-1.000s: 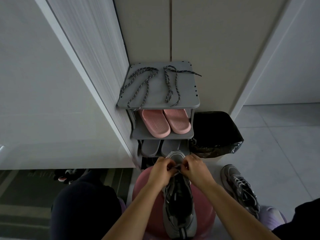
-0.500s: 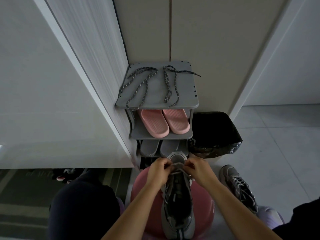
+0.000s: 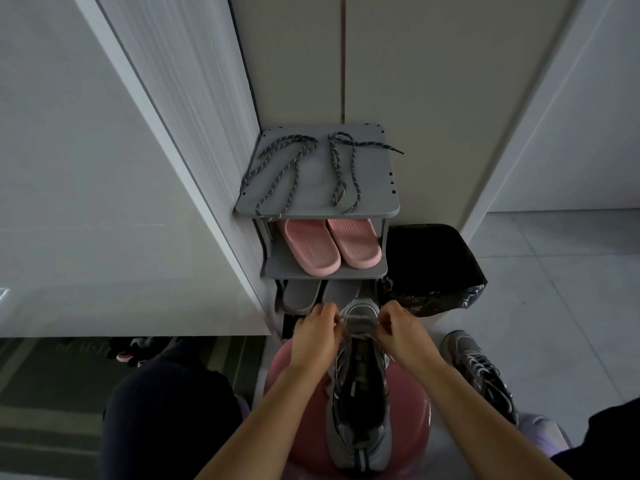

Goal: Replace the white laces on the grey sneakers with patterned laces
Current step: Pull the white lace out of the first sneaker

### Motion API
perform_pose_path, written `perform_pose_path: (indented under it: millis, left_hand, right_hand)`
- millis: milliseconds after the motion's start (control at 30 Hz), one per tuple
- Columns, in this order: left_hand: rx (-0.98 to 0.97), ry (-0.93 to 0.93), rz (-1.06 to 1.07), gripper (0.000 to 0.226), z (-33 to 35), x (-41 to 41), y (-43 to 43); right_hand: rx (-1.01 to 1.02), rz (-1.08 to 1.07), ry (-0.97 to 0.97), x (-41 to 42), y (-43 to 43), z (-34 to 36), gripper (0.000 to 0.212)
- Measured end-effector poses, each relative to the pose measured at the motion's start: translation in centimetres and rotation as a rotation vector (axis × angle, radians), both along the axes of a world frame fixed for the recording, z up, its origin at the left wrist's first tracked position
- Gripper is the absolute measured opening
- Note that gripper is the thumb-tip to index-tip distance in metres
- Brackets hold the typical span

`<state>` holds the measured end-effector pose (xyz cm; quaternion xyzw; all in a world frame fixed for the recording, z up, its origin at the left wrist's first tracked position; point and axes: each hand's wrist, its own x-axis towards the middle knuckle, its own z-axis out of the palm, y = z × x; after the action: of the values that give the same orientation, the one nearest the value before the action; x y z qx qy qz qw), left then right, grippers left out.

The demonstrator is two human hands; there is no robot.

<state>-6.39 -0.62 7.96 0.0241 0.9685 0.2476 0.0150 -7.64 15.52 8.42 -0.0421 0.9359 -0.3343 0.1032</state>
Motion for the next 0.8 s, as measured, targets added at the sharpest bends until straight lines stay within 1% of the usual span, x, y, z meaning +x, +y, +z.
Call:
perform_pose_path:
  millis: [67,133,167,200,333,400,433,500,533,600,633,700,733,800]
  left_hand:
    - [0.117,-0.188,0.083,0.028,-1.0,0.3,0.5]
    - [0.21,-0.274,0.126,0.03,-1.4,0.4,1.1]
    - [0.213,-0.27,0.123,0.029,-1.4,0.4,1.3]
    - [0.168,-0.246,0.107,0.027,-1.1,0.4,1.1]
    - [-0.087,-0.04,0.064,0.024,0.2,-0.3,-1.4]
    - [-0.135,0.013,0.057,0.023,0.4,-0.4,-2.2]
    - [-0.098,0.012,0.057,0.023,0.6,-0.4,-1.9]
    - [0.067,-0.053,0.085,0.025,0.3,-0.2,-0.6]
    - [0.14,-0.121,0.112,0.028,-0.2,-0.3,0.0]
    - [0.225,-0.274,0.162,0.034,-1.0,-0.6,0.8]
    - [0.244,-0.332,0.177,0.035,-1.5,-0.7,1.0]
    - [0.251,-0.374,0.177,0.035,-1.9,-0.7,1.2]
    - [0.219,-0.359,0.16,0.033,-1.8,-0.8,1.3]
    - [0.097,-0.269,0.126,0.028,-1.1,-0.8,0.7]
  right_hand:
    - [-0.056,-0.062,-0.059,0.2,0.0,-0.5,0.011]
    - [-0.087,-0.12,-0.094,0.3,-0.2,-1.0,0.009]
    - [-0.099,-0.139,-0.096,0.4,-0.2,-1.1,0.007]
    - [-0.1,-0.151,-0.094,0.4,-0.1,-1.0,0.007]
    - [-0.146,-0.213,-0.064,0.4,1.4,-0.5,0.012]
    - [-0.126,-0.212,-0.012,0.2,1.8,-0.4,0.011]
    - [-0.117,-0.201,-0.004,0.2,1.6,-0.5,0.01]
    - [-0.108,-0.186,-0.054,0.3,0.6,-0.6,0.013]
    - [-0.102,-0.188,-0.098,0.4,0.1,-0.6,0.016]
    - [-0.136,-0.239,-0.16,0.5,-0.3,-0.9,0.02]
    - [-0.169,-0.272,-0.175,0.5,-0.4,-1.0,0.019]
    - [-0.194,-0.283,-0.178,0.6,-0.4,-1.1,0.016]
    - [-0.179,-0.268,-0.169,0.6,-0.4,-1.0,0.015]
    - [-0.172,-0.278,-0.138,0.6,0.3,-0.9,0.015]
